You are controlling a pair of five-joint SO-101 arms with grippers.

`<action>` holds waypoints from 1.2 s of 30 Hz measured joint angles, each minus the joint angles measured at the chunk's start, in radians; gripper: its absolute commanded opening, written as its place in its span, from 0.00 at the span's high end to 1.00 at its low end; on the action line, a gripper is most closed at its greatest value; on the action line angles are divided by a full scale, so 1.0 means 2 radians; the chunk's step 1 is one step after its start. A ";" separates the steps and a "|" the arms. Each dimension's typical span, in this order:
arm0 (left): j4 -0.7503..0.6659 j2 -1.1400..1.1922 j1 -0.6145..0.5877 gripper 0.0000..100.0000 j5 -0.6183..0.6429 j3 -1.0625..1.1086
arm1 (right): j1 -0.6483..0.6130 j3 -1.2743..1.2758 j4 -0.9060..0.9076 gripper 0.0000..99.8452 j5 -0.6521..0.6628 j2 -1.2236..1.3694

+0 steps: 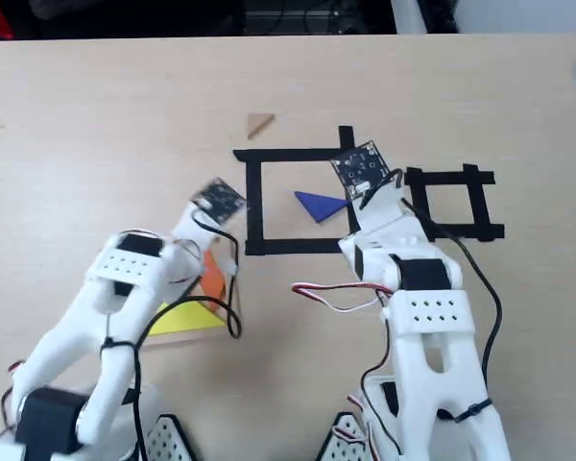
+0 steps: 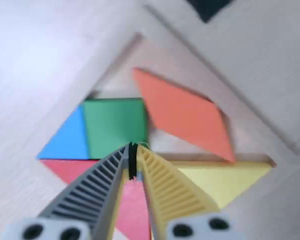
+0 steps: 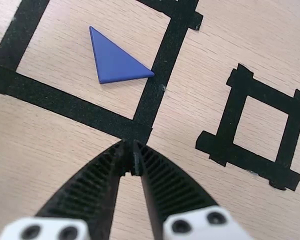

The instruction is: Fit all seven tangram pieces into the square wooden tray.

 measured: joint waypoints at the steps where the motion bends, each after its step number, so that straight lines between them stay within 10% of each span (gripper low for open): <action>1: 0.000 -0.012 -0.007 0.97 0.002 0.003 | 0.000 0.000 0.000 0.99 0.000 0.000; 36: 0.002 0.077 0.071 0.97 0.055 -0.037 | 0.000 0.000 0.000 0.99 0.000 0.000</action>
